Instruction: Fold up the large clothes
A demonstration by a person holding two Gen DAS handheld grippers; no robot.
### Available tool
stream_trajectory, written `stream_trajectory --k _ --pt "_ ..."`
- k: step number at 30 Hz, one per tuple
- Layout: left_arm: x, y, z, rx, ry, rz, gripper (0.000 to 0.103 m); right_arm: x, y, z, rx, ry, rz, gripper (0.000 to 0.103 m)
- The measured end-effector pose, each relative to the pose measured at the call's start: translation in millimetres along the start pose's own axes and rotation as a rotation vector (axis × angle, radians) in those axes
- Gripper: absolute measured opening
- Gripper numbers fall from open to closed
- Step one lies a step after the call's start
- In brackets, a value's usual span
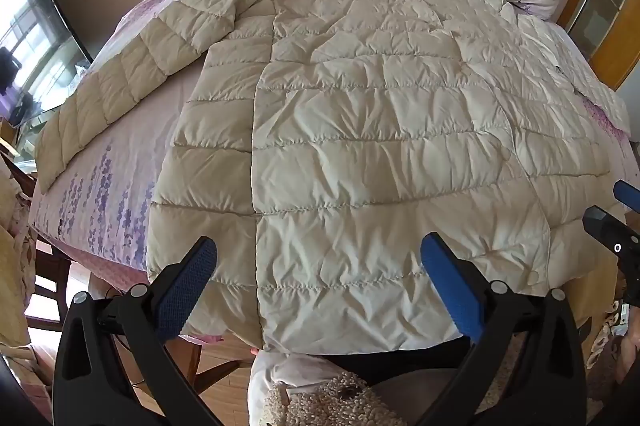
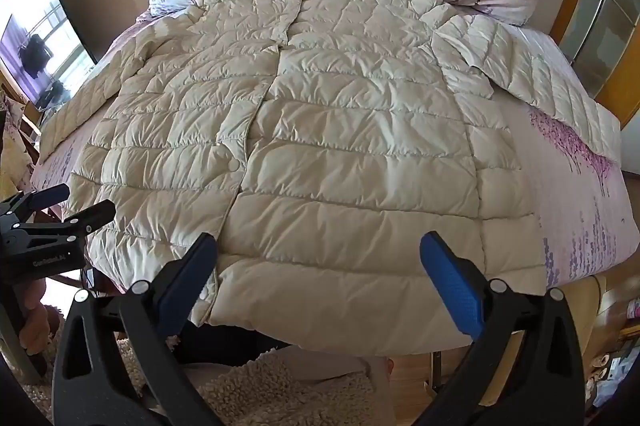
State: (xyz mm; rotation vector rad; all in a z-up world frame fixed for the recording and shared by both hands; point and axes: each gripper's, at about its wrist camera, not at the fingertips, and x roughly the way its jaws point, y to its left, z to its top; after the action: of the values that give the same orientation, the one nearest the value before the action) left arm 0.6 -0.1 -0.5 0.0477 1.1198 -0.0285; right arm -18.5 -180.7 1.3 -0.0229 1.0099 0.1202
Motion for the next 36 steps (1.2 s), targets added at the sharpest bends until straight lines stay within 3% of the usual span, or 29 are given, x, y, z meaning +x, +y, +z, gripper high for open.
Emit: stream_trajectory --k 36 --pt "0.0 0.3 0.7 -0.005 -0.002 -0.009 0.102 3.3 -0.9 2.3 0.005 0.003 -0.002 0.101"
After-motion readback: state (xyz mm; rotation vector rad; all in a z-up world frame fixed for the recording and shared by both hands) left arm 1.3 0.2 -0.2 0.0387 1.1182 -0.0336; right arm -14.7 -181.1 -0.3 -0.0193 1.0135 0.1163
